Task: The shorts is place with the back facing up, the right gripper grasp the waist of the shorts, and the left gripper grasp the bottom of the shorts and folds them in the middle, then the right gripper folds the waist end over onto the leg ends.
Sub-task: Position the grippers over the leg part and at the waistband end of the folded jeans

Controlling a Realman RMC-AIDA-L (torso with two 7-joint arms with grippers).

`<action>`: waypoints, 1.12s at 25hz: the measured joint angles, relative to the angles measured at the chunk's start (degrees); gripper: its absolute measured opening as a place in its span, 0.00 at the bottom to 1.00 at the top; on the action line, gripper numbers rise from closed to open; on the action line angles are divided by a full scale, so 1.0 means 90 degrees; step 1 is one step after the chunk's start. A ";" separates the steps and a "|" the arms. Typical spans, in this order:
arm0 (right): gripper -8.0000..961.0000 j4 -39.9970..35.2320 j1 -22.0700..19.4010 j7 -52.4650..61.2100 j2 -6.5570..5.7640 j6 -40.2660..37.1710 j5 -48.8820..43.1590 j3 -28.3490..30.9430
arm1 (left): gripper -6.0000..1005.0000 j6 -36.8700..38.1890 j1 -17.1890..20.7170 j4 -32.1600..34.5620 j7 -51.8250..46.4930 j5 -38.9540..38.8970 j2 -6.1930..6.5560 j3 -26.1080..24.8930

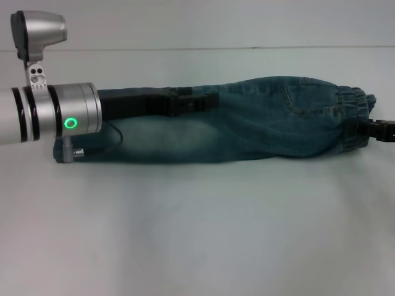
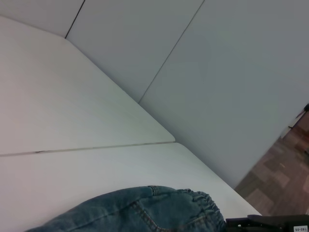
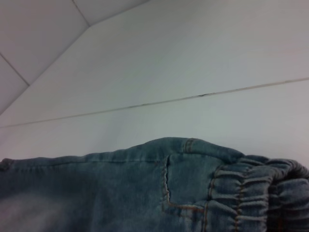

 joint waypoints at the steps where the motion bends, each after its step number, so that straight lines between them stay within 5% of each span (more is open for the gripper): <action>1: 0.59 0.0001 0.0004 -0.0032 0.0005 0.0004 0.0004 -0.0002 | 0.88 0.0001 -0.0008 -0.0017 -0.0010 0.0000 0.0000 0.0000; 21: 0.59 -0.0063 -0.0164 -0.0369 0.0101 -0.0083 0.0078 0.0281 | 0.88 -0.0001 -0.0182 -0.0131 -0.0045 0.0051 0.0013 0.0000; 28: 0.47 -0.0064 -0.0243 -0.0411 0.0093 -0.0104 0.0078 0.0524 | 0.88 -0.0001 -0.0205 -0.0137 -0.0049 0.0056 0.0015 0.0000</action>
